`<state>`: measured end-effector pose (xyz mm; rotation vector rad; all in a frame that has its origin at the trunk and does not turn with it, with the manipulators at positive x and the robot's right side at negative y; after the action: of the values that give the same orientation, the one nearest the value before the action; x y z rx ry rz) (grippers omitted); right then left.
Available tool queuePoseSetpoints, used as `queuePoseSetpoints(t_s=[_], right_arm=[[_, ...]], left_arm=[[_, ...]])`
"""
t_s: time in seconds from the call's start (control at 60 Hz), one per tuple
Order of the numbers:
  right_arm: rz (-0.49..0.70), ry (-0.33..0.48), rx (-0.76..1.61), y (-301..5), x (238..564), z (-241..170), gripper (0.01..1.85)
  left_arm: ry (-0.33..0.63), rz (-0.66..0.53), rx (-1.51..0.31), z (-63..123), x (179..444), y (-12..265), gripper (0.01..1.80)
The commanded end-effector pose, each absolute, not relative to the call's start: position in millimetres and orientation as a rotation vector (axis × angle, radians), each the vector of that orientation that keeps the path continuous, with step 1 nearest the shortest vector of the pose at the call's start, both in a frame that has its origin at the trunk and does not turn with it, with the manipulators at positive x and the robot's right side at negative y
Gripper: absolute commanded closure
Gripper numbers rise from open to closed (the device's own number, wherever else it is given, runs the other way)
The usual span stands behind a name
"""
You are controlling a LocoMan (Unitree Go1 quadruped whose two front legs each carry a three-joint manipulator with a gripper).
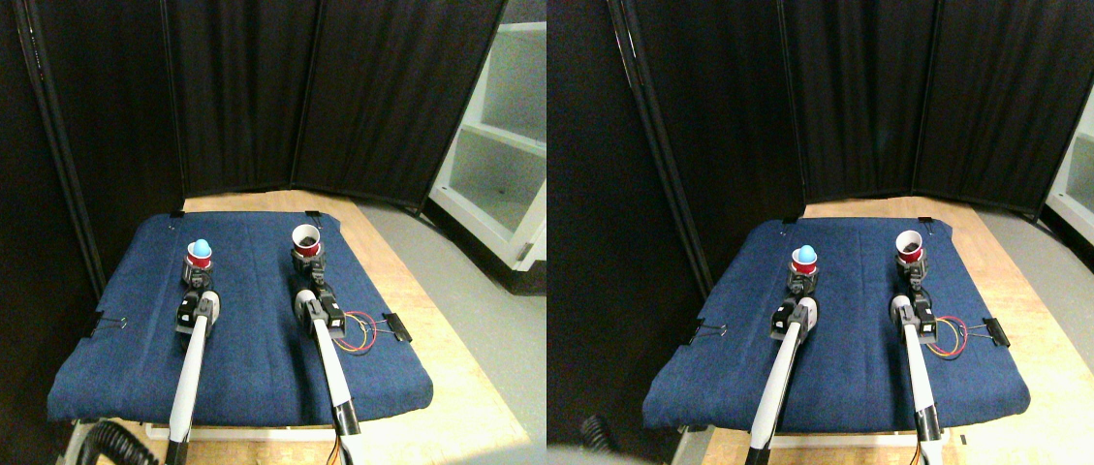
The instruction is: Pour (bimanual)
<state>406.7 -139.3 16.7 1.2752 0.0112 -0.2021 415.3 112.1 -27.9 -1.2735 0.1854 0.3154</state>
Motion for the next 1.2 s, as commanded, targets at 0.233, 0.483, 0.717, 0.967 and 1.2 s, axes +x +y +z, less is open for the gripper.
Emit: queuePoseSetpoints(t_s=[0.233, 0.483, 0.717, 0.967, 1.2], right_arm=[[-0.247, -0.018, 1.336, -142.1, 409.3, -3.3, 1.53], [-0.303, -0.019, 1.354, -141.2, 409.2, -16.9, 1.53], [-0.316, -0.025, 1.35, -141.5, 408.6, -24.8, 1.53], [-0.346, -0.003, 1.37, -142.5, 406.3, -30.3, 1.53], [-0.368, -0.003, 1.381, -141.3, 405.0, -31.0, 1.53]], left_arm=[[0.172, 0.314, -1.293, -32.0, 422.9, 109.6, 1.48], [0.165, 0.343, -1.277, -42.6, 417.8, 111.7, 1.48], [0.17, 0.381, -1.29, -54.4, 409.6, 114.4, 1.48], [0.161, 0.41, -1.301, -63.0, 407.6, 117.6, 1.48], [0.158, 0.413, -1.288, -63.3, 406.9, 119.0, 1.48]])
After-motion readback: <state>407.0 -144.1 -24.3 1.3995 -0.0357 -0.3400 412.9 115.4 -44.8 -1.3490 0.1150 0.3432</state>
